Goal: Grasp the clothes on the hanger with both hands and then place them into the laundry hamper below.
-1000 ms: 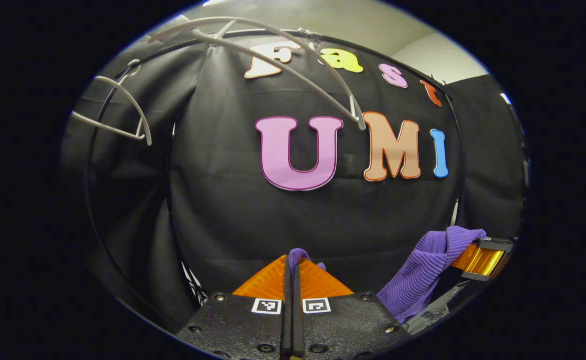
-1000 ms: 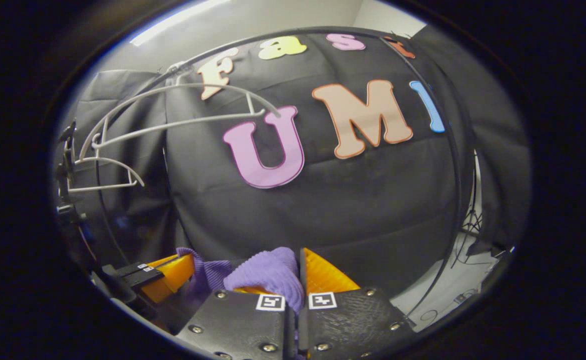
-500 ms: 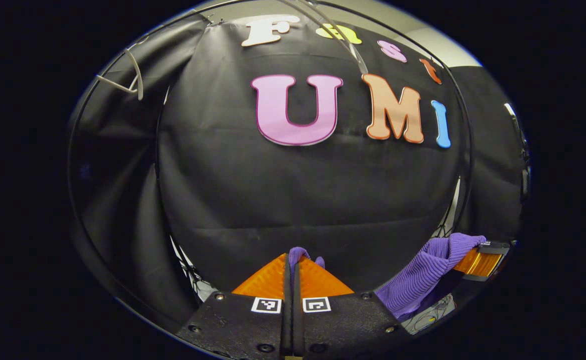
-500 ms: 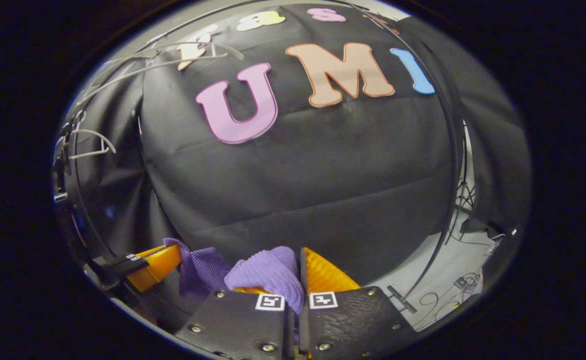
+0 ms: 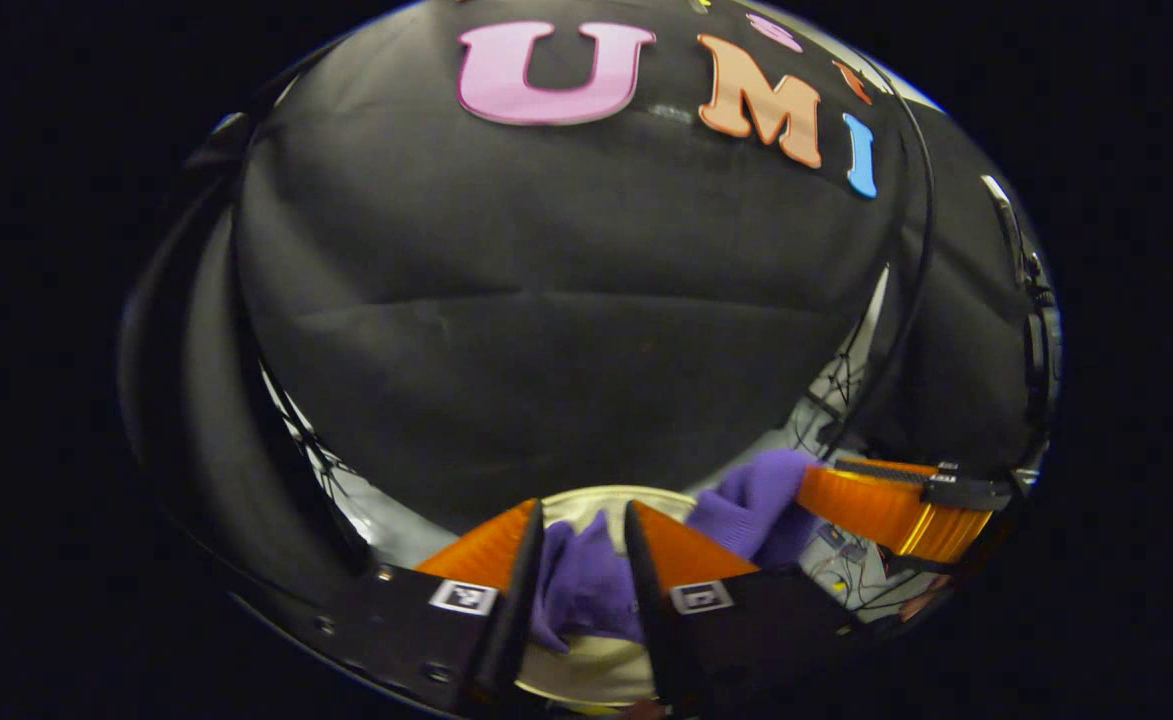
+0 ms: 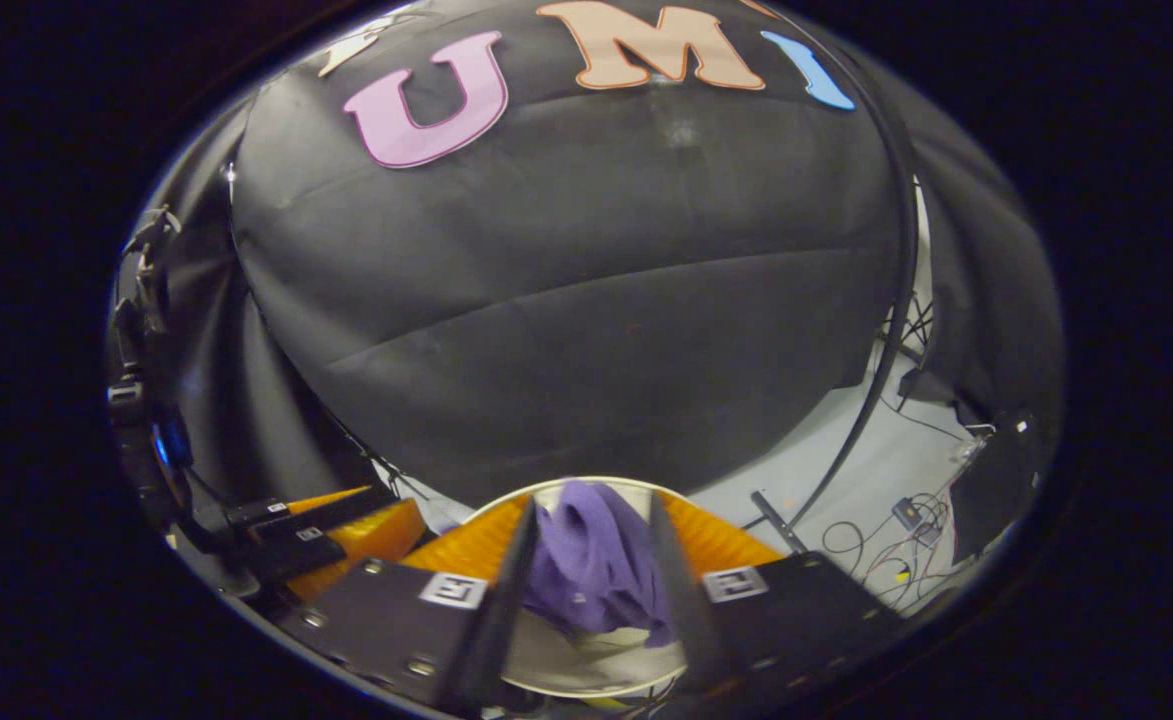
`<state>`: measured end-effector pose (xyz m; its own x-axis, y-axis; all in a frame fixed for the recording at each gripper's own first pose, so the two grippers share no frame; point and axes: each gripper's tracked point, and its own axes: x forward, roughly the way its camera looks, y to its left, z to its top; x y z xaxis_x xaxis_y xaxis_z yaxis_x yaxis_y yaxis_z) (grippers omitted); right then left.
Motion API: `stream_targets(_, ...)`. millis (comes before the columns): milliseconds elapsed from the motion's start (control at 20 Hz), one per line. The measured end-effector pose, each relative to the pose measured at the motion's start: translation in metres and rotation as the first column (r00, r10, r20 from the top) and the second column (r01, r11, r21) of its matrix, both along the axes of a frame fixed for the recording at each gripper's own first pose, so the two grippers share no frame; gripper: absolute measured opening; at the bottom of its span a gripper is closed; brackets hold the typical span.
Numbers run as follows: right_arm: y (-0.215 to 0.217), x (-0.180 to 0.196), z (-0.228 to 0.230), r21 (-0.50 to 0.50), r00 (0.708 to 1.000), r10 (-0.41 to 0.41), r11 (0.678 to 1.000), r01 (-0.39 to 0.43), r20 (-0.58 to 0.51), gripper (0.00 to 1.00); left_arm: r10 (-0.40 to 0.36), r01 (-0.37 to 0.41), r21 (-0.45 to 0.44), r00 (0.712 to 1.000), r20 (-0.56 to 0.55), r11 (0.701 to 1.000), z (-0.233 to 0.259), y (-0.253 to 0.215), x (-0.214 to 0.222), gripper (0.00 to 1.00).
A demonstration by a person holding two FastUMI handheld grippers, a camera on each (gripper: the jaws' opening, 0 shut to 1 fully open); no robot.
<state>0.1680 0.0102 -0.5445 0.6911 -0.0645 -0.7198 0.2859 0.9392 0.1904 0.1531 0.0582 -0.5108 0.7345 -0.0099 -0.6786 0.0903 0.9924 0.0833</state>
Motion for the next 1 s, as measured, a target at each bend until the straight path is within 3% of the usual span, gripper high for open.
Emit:
stream_targets(100, 0.003, -0.001, 0.0, 0.023, 1.0, 0.004, 1.0, -0.004, 0.001, 1.0, 0.02, -0.02, 0.009, 0.999, -0.042, 1.0, -0.009, 0.007, -0.006, 0.76)
stream_targets(150, 0.002, 0.0, 0.002, 0.015, 1.0, 0.004, 1.0, -0.005, 0.004, 0.94, 0.038, -0.038, 0.006, 0.998, -0.05, 0.999, -0.008, 0.01, -0.009, 0.92)
stream_targets(200, -0.001, 0.0, 0.005, -0.001, 1.0, 0.005, 1.0, -0.005, 0.009, 0.99, 0.055, -0.056, -0.001, 0.997, -0.046, 0.998, -0.009, 0.009, -0.007, 0.94)
stream_targets(550, -0.006, -0.001, 0.027, -0.02, 0.999, -0.006, 1.0, 0.007, 0.044, 0.99, 0.088, -0.09, -0.048, 0.996, -0.028, 0.995, 0.011, 0.01, -0.005, 0.94)
stream_targets(600, -0.006, -0.002, 0.03, -0.025, 0.999, -0.01, 1.0, 0.012, 0.049, 0.99, 0.09, -0.093, -0.057, 0.995, -0.044, 0.994, 0.014, 0.008, -0.009, 0.99)
stream_targets(650, -0.008, 0.0, 0.033, -0.035, 0.998, -0.014, 0.999, 0.016, 0.055, 0.99, 0.09, -0.093, -0.078, 0.995, -0.05, 0.993, 0.019, 0.005, -0.011, 0.94)
stream_targets(750, -0.008, 0.001, 0.042, -0.056, 0.998, -0.006, 0.998, 0.01, 0.067, 0.99, 0.099, -0.103, -0.076, 0.994, -0.05, 0.992, 0.03, 0.007, -0.011, 0.94)
stream_targets(1000, 0.002, 0.006, 0.078, -0.075, 0.992, 0.016, 0.997, -0.007, 0.128, 0.99, 0.135, -0.133, -0.02, 0.987, 0.09, 0.991, 0.095, 0.023, 0.0, 0.94)
